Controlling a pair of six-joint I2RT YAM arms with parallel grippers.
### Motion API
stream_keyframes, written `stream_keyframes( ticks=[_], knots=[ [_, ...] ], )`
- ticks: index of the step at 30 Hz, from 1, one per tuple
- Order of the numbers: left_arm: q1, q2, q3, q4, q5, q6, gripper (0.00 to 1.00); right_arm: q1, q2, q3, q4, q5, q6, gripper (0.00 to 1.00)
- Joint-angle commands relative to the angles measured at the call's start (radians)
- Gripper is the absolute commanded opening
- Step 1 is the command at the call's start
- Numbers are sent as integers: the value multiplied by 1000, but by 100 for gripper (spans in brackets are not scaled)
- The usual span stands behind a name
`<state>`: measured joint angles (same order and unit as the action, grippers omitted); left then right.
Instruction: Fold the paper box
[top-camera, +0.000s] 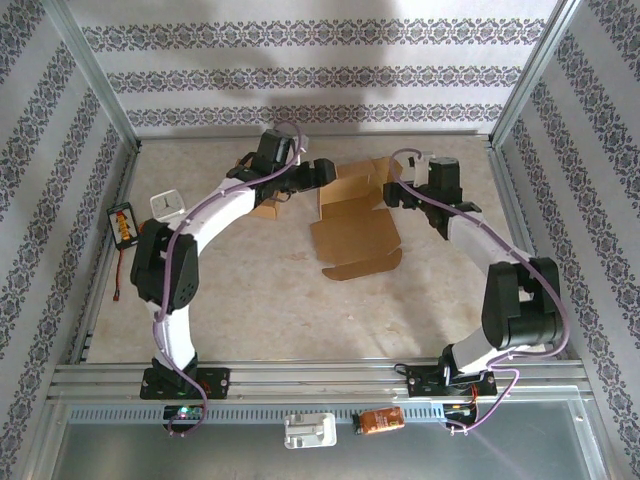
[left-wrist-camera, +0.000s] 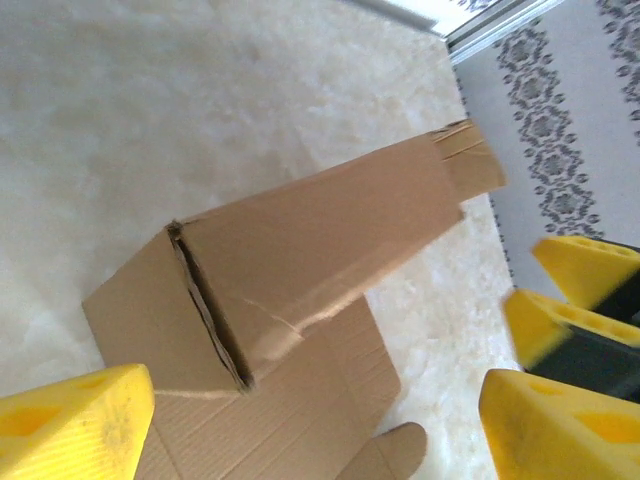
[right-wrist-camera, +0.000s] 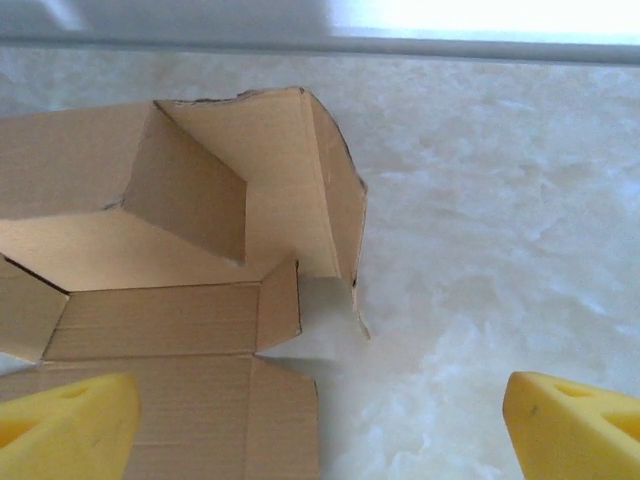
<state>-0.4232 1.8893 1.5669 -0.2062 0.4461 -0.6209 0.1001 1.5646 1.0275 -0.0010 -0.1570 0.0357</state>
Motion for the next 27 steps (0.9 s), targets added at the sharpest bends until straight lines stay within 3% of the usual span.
stream_keyframes(
  ticks=[1, 7, 15, 23, 27],
  knots=[
    [11, -118, -57, 46, -7, 36, 87, -8, 70, 90, -55, 6, -69, 92],
    [-15, -291, -237, 154, -41, 29, 90, -10, 228, 254, -128, 36, -105, 84],
    [-147, -404, -286, 63, -194, 163, 90, -10, 346, 368, -170, 2, -96, 57],
    [-285, -381, -295, 41, -344, 231, 85, -9, 301, 328, -176, -39, -52, 22],
    [-328, -324, -319, 57, -389, 221, 82, 12, 209, 253, -191, -14, 26, 17]
  ],
)
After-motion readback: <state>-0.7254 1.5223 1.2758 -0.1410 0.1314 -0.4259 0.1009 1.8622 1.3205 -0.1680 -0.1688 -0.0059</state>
